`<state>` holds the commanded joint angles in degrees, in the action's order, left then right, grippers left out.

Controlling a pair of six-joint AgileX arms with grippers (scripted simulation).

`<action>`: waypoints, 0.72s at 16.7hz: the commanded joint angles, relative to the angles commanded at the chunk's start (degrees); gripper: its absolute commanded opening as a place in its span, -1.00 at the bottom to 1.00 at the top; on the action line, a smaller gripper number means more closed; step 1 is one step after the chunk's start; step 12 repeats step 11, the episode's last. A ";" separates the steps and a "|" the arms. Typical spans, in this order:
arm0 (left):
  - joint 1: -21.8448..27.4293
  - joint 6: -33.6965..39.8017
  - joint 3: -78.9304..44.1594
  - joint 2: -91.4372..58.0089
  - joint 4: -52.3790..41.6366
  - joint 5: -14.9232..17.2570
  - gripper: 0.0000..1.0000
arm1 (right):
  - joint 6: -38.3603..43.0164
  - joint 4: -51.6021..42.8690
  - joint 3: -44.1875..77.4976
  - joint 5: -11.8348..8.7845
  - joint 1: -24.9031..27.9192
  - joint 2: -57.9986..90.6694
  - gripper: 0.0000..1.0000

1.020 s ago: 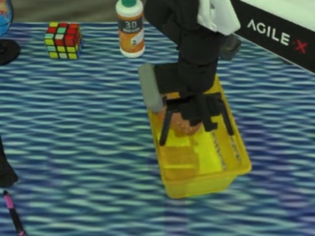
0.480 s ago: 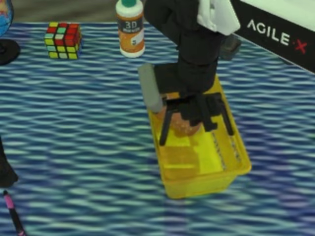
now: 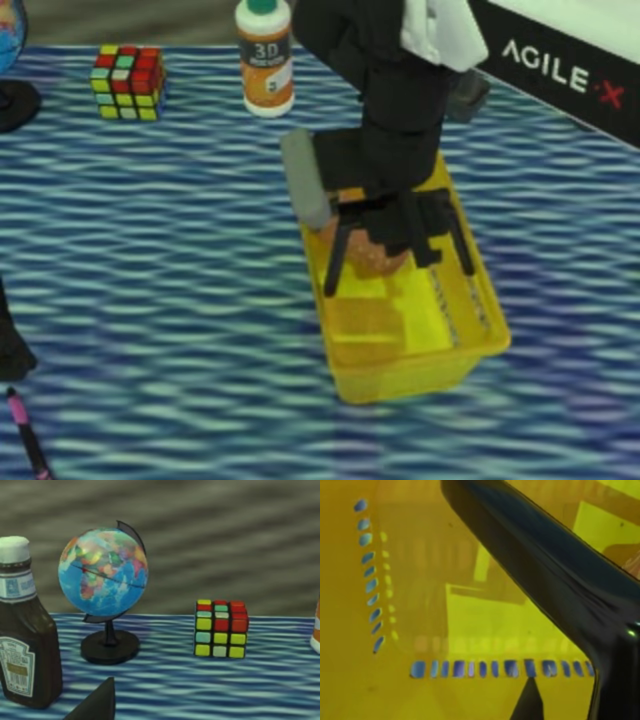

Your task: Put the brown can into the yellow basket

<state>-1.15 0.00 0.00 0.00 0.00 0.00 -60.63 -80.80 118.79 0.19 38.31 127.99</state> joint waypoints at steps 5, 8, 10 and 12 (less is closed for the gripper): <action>0.00 0.00 0.00 0.00 0.00 0.00 1.00 | -0.56 -2.44 2.41 0.04 -0.42 -0.04 -1.00; 0.00 0.00 0.00 0.00 0.00 0.00 1.00 | -1.66 -8.66 7.61 0.02 -1.24 -0.66 -1.00; 0.00 0.00 0.00 0.00 0.00 0.00 1.00 | -2.09 -10.63 9.50 0.00 -1.63 -1.08 -1.00; 0.00 0.00 0.00 0.00 0.00 0.00 1.00 | -2.11 -10.75 9.60 0.00 -1.66 -1.12 -1.00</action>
